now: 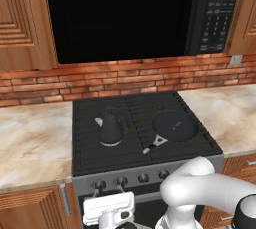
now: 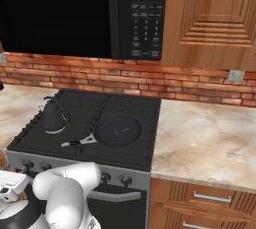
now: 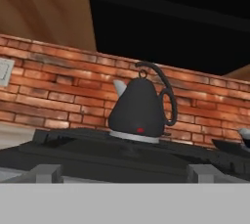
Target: Pick the kettle from the counter and place it on a stove burner. Then turn the burner on.
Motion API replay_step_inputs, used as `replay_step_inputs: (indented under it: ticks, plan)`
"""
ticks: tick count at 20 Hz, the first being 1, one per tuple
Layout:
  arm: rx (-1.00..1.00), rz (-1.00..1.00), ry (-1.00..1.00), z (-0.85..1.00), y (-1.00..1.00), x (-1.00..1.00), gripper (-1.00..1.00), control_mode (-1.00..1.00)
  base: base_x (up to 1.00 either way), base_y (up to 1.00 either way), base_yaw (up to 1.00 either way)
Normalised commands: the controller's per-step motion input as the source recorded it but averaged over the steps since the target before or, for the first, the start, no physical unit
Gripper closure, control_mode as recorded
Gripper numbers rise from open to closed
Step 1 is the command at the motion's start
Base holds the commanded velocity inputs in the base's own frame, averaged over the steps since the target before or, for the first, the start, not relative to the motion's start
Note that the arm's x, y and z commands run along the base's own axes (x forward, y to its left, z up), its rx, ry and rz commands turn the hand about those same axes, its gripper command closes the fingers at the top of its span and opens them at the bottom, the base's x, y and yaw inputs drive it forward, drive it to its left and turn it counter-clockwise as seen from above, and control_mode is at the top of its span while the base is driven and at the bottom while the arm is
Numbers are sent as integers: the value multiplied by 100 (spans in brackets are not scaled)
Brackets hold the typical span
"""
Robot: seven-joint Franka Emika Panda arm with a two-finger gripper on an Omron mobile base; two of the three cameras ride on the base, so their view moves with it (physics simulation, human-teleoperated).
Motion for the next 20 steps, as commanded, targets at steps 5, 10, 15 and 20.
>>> replay_step_inputs:
  ticks: [5,10,15,20]
  plan:
    - [0,0,0,-9,-3,22,-100,-100,0,0,0]
    - [0,0,0,-23,-8,4,-100,-100,0,0,0]
    - [-2,0,0,-26,0,0,-100,-100,0,0,0]
    - [0,0,0,-9,0,7,-100,-100,0,0,0]
